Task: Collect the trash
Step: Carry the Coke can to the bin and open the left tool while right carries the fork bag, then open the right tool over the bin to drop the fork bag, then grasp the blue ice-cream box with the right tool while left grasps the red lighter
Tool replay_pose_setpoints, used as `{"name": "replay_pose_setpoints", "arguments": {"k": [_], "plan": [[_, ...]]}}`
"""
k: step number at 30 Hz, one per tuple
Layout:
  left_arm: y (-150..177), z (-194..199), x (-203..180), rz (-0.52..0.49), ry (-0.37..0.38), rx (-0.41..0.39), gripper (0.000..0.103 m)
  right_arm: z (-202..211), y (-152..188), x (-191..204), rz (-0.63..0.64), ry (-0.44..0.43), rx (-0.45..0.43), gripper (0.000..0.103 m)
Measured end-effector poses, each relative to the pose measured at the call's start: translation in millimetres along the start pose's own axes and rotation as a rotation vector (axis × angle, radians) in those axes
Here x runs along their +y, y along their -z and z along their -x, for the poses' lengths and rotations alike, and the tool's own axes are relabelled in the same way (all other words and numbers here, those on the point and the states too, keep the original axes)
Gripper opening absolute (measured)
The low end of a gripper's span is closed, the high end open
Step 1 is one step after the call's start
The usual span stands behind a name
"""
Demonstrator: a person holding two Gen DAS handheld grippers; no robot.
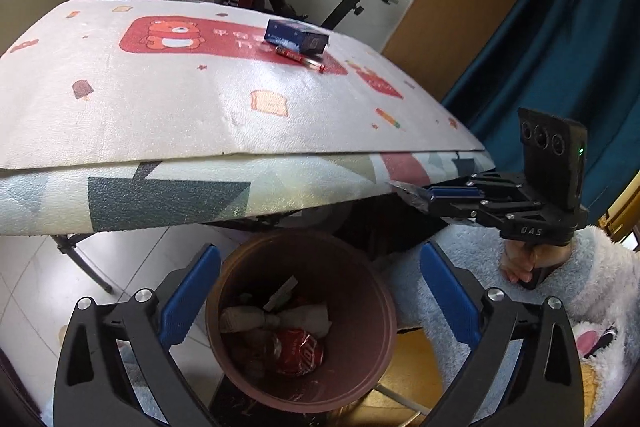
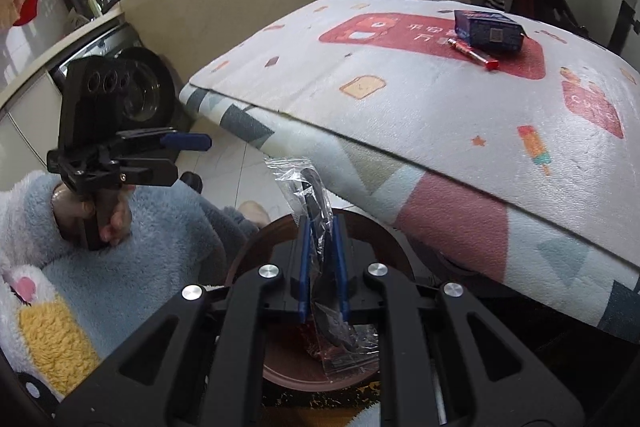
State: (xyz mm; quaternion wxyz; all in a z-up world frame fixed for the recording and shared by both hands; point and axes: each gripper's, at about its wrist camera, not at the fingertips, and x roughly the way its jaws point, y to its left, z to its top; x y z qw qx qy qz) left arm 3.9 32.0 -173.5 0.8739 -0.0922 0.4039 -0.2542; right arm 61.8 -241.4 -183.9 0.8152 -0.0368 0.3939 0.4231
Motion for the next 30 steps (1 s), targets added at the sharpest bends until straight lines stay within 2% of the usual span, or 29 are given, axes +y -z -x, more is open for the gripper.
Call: {"name": "replay_pose_setpoints", "arguments": {"k": [7,11,18,19,20,21,24,30], "plan": [[2,1,2,-0.007,-0.065,-0.001,0.097,-5,6,5,0.008,0.002,0.010,0.016],[1,5,13,0.038,-0.098,-0.025,0.097,-10,5,10,0.012,0.004,0.015,0.017],[0,16,29,0.114,-0.104,-0.067,0.097,-19,1,11,0.027,0.010,0.044,0.023],[-1,16,29,0.116,-0.105,-0.068,0.097,-19,0,11,0.028,0.014,0.046,0.027],[-1,17,30,0.116,-0.107,-0.068,0.097,-20,0,12,0.031,0.038,0.052,0.043],[-1,17,29,0.115,-0.109,-0.067,0.097,-21,-1,14,0.032,0.046,0.053,0.063],[0,16,27,0.110,-0.116,-0.063,0.097,-22,-1,18,0.039,0.112,0.051,0.091],[0,19,24,0.091,-0.155,-0.075,0.097,-16,3,15,0.004,0.205,0.021,0.097]]}}
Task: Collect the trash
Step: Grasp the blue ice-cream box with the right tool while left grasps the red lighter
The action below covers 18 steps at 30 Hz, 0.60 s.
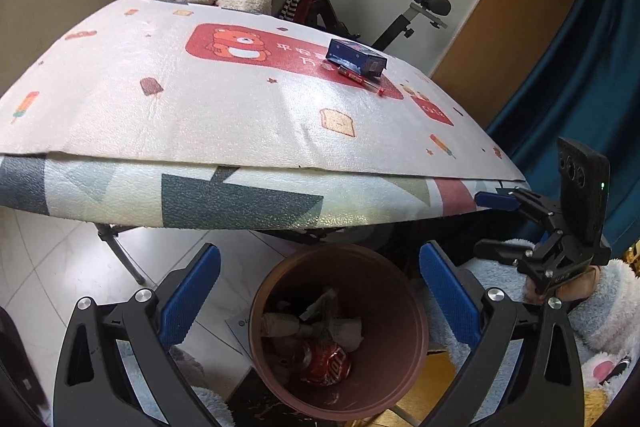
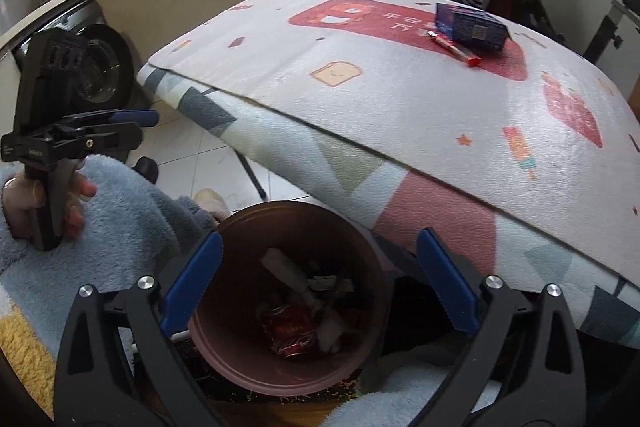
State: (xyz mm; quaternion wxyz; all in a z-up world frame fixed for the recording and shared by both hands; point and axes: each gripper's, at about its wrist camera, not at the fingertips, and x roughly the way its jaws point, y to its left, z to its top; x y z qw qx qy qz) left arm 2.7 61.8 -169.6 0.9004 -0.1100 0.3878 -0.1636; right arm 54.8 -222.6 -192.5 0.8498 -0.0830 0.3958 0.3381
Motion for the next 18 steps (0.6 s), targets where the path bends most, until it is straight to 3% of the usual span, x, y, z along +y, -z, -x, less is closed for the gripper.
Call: {"name": "replay_pose_setpoints", "arguments": {"k": [9,13,18], "plan": [[-39,16,-10,-0.087,-0.047,-0.118,0.097,13,-24,-46,-0.110,0.055,-0.044,0.097],[-73,17,-10,-0.106,-0.052,-0.163,0.097,15,-55,-75,-0.187,0.073,-0.084,0.097],[-107,6,2,-0.074,-0.007,-0.164,0.097,4,-99,-96,-0.166,0.113,-0.122,0.097]]}}
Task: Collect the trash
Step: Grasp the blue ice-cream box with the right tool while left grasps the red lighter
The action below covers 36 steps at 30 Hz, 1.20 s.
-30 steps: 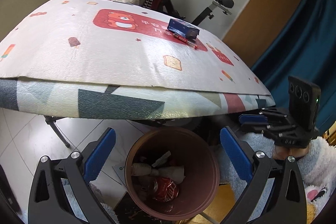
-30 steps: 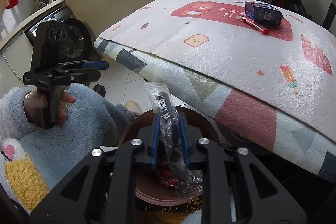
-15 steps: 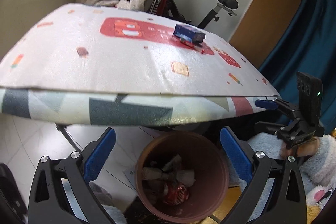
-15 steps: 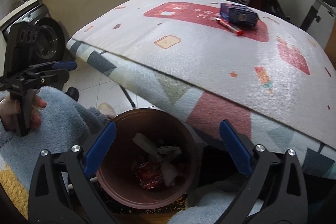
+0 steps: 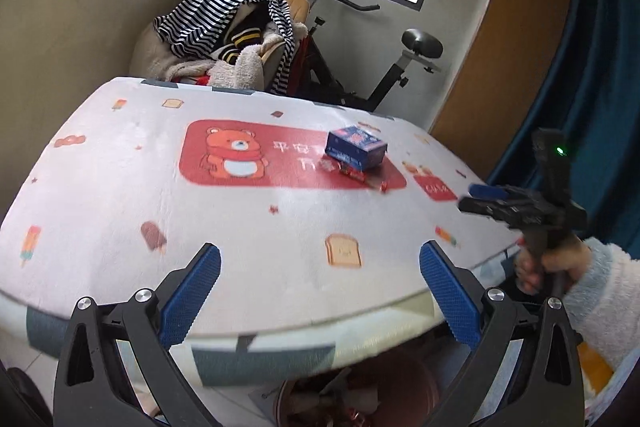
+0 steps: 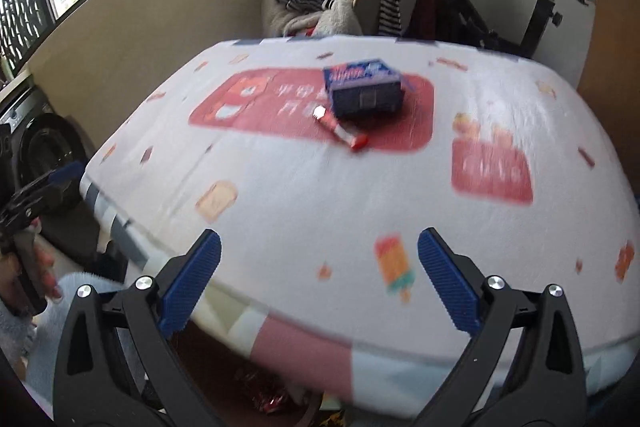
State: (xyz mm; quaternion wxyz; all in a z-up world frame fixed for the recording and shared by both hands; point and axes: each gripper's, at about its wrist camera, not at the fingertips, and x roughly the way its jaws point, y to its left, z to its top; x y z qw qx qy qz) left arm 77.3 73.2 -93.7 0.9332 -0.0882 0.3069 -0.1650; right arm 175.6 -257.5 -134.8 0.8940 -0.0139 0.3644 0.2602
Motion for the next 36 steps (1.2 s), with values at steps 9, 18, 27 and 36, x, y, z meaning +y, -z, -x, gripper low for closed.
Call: {"name": "replay_pose_setpoints", "arguments": {"k": [9,18,27,36], "plan": [[-19,-36,20,0.055,-0.047,0.004,0.097,-84,-93,-13,0.099,0.109,0.021,0.097],[-22,-61,30,0.049,-0.047,0.037,0.097,-163,-136,-34,0.037,0.118,0.133,0.097],[-26,-76,31,0.075,-0.031,0.064,0.097,-191,-139,-39,0.053,0.133,0.213,0.085],[-40,-118,3,0.044,0.023,0.140,0.074,-111,-103,-42,0.085,0.068,0.037,0.084]]}}
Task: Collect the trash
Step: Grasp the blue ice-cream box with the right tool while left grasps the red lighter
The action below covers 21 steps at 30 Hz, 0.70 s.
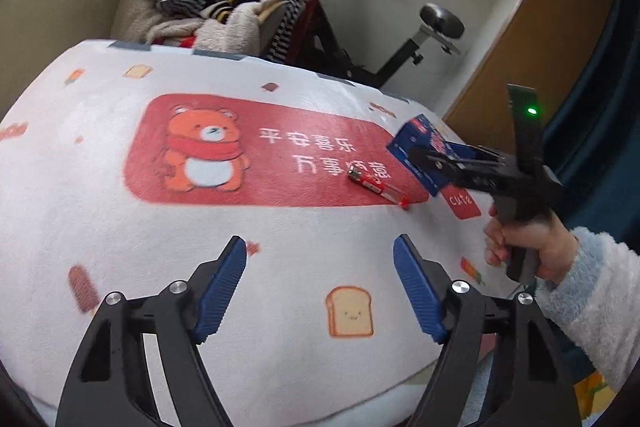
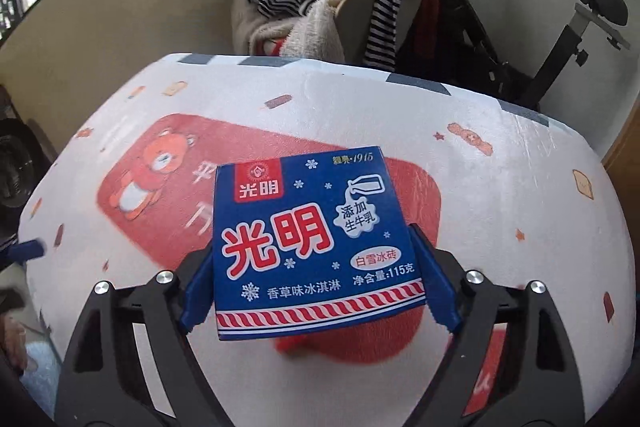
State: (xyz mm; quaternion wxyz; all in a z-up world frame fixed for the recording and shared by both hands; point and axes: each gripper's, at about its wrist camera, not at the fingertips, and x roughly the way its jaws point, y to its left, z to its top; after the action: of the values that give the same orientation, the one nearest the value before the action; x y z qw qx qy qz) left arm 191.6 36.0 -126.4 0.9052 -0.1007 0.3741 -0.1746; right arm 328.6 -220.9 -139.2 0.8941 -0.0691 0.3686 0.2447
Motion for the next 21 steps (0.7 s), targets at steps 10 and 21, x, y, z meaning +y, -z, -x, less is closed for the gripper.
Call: {"name": "replay_pose_setpoints", "arguments": {"k": [10,21], "plan": [[-38,-97,-74,-0.314,0.028,0.155,0.074,46,45,-37,-0.118,0.085,-0.112,0.084],[-56,-173,-94,-0.406,0.012,0.298,0.097,48,54,-61,-0.233,0.045,-0.178,0.084]]}}
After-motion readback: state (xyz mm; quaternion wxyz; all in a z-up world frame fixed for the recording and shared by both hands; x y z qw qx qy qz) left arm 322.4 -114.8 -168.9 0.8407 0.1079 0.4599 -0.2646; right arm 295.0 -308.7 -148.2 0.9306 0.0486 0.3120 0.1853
